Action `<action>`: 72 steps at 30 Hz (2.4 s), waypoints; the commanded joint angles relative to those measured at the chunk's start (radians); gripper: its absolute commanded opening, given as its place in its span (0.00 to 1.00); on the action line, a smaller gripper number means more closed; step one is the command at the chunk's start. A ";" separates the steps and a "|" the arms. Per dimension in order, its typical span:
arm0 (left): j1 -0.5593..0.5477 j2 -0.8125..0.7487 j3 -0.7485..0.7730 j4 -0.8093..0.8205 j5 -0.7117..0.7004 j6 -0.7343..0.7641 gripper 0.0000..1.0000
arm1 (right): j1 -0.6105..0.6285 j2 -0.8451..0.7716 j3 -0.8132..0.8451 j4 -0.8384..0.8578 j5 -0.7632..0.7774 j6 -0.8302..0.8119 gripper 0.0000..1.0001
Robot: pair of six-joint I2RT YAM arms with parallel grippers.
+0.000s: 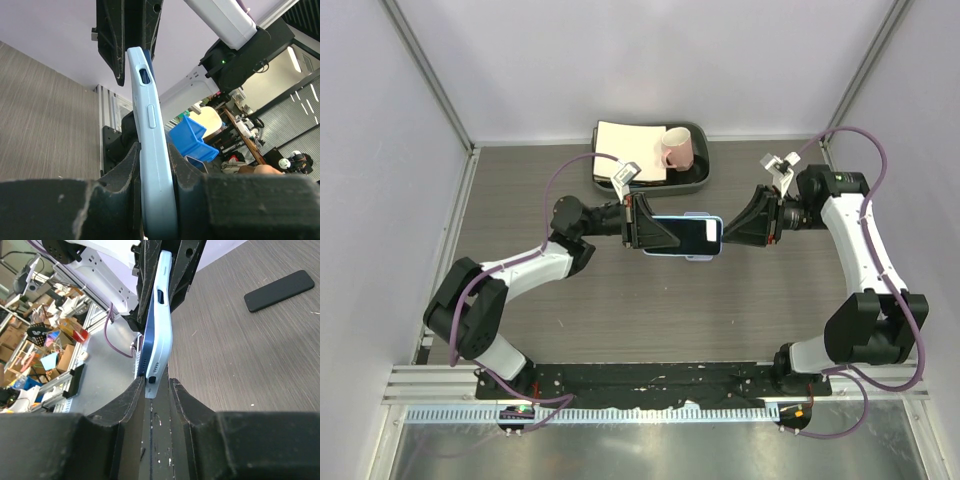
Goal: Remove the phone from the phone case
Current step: Remove the phone case from the phone.
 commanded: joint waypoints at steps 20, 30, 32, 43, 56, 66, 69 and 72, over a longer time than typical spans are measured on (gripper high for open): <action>-0.180 -0.061 0.160 0.385 0.078 -0.094 0.00 | 0.033 0.101 -0.013 -0.015 0.010 -0.121 0.45; -0.200 -0.076 0.169 0.399 0.072 -0.120 0.00 | 0.033 0.155 -0.010 -0.015 0.013 -0.147 0.45; -0.201 -0.079 0.168 0.400 0.070 -0.124 0.00 | 0.033 0.150 -0.010 -0.015 0.015 -0.156 0.45; -0.249 -0.035 0.154 0.392 0.018 -0.144 0.00 | 0.013 0.129 0.013 -0.017 0.013 -0.232 0.44; -0.300 0.033 0.251 0.399 0.008 -0.209 0.00 | -0.018 0.109 0.022 -0.017 0.013 -0.265 0.42; -0.140 -0.020 0.263 0.400 0.038 -0.083 0.00 | -0.018 0.006 -0.034 -0.015 0.012 -0.141 0.47; -0.123 -0.033 0.257 0.400 0.044 -0.055 0.00 | -0.016 0.003 -0.034 -0.015 0.010 -0.094 0.49; -0.111 -0.039 0.269 0.397 0.051 -0.042 0.00 | -0.015 -0.003 -0.054 -0.015 0.009 -0.075 0.52</action>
